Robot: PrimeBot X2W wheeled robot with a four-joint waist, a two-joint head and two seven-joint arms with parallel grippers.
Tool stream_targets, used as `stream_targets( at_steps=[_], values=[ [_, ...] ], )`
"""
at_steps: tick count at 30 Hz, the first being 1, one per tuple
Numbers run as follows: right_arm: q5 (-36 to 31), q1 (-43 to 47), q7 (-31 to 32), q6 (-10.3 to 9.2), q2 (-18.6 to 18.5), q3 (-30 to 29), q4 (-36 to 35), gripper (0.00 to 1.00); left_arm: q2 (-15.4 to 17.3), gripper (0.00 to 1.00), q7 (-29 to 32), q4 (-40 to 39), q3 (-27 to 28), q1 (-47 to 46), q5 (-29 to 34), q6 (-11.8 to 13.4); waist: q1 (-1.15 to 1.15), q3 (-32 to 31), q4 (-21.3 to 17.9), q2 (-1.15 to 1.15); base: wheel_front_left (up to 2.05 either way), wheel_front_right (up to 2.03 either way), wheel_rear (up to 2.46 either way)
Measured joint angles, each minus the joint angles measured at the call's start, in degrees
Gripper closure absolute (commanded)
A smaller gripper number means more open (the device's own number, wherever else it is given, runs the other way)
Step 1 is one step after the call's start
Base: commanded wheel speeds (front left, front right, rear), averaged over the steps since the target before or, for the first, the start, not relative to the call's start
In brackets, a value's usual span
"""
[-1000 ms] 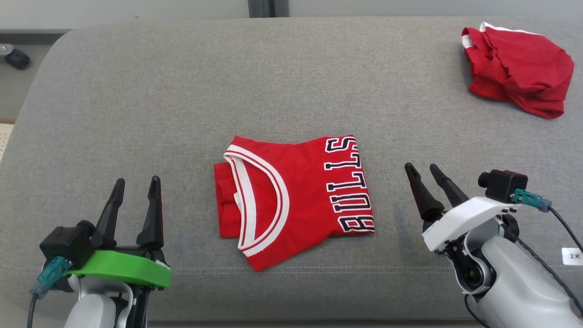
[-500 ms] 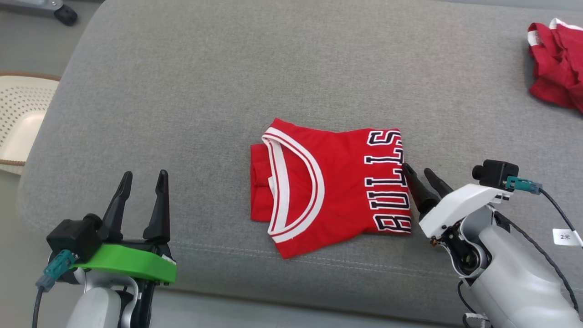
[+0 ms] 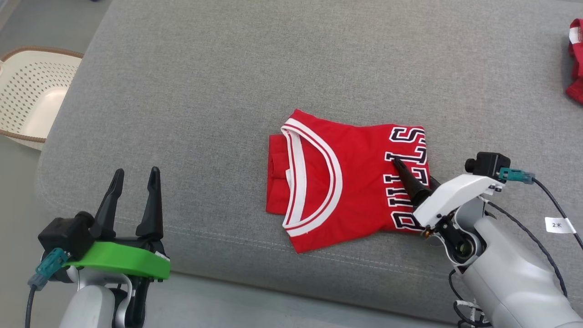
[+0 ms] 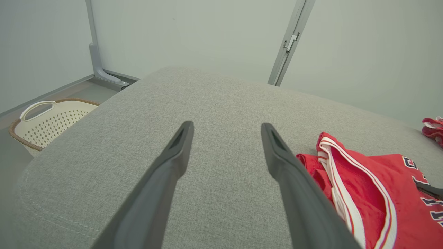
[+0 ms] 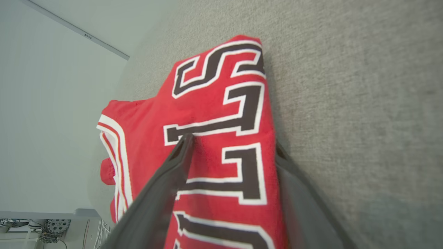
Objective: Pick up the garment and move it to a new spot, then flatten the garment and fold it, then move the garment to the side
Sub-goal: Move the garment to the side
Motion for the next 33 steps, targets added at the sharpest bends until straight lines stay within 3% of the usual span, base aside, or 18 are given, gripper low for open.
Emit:
stream_targets(
  at_steps=[1,2,4,9,16,33],
  values=[
    [0.5,-0.3,0.3,0.07,0.1,0.2,0.1,0.00,0.0,0.00,0.0,0.0,0.0,0.0,0.0,0.0,0.00,0.0,0.0,0.00,0.00,0.00,0.00],
    [0.7,-0.6,0.4,0.07,0.3,0.5,0.3,0.12,0.0,0.00,0.0,0.1,0.0,0.0,0.0,0.0,0.00,-0.1,0.0,0.00,0.00,0.00,0.00],
    [0.8,-0.9,0.7,0.08,0.8,1.1,0.7,1.00,0.0,0.00,0.0,0.4,0.1,0.0,0.0,0.0,0.00,-0.3,-0.1,0.00,0.00,0.00,0.00],
    [0.8,-1.0,1.2,0.08,1.6,2.8,1.0,1.00,0.1,0.00,0.0,0.8,0.0,0.0,0.0,0.0,0.00,-1.2,-0.7,0.00,0.00,0.00,0.00],
    [0.9,-4.3,0.0,0.08,0.7,5.5,-4.4,1.00,0.1,0.00,0.0,0.9,0.1,0.1,0.0,0.0,0.00,-2.3,-2.5,0.00,0.00,0.00,0.00],
    [-1.8,-17.3,5.7,0.08,-13.0,8.0,-7.4,1.00,1.1,0.00,0.0,-0.9,-0.5,0.7,0.0,0.0,0.00,-1.4,-9.2,0.00,0.00,0.00,0.00]
  ],
)
